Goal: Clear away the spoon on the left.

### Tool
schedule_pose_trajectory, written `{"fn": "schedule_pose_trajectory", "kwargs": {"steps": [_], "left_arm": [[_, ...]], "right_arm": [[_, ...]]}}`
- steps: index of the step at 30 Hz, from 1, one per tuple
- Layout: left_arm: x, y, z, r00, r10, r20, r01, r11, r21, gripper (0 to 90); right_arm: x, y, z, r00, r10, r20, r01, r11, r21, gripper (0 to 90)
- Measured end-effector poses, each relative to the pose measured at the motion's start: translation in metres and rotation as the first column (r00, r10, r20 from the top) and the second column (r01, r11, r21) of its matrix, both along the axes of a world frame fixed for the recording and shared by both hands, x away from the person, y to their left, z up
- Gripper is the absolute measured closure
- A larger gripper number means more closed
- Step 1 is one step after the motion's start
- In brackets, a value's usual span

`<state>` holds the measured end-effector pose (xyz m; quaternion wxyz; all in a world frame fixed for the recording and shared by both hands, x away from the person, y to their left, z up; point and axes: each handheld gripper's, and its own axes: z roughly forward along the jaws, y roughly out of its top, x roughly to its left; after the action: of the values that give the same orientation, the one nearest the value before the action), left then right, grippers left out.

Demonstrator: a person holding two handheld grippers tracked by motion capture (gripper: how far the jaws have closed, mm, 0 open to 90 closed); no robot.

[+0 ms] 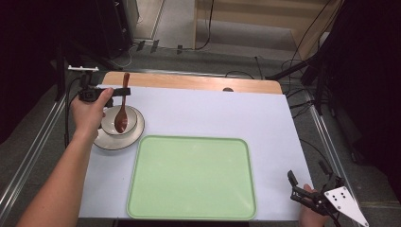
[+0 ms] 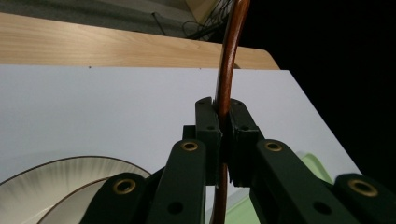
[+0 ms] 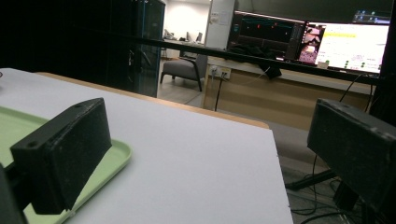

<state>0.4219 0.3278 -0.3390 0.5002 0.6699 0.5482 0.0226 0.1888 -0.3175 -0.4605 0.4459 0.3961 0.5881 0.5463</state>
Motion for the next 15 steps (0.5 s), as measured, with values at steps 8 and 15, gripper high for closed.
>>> {"fn": "schedule_pose_trajectory", "kwargs": {"steps": [8,15], "left_arm": [[-0.009,-0.008,0.004,0.9999,-0.010,0.012,0.010,0.9999,-0.002,85.5],[-0.015,-0.007,0.001,0.9998,-0.009,0.015,0.009,0.9999,-0.007,85.5]], "right_arm": [[0.000,0.000,0.000,1.0000,0.000,-0.001,0.000,1.000,0.002,0.0],[0.000,0.000,0.000,1.0000,0.001,0.000,-0.001,1.000,0.003,0.0]]}}
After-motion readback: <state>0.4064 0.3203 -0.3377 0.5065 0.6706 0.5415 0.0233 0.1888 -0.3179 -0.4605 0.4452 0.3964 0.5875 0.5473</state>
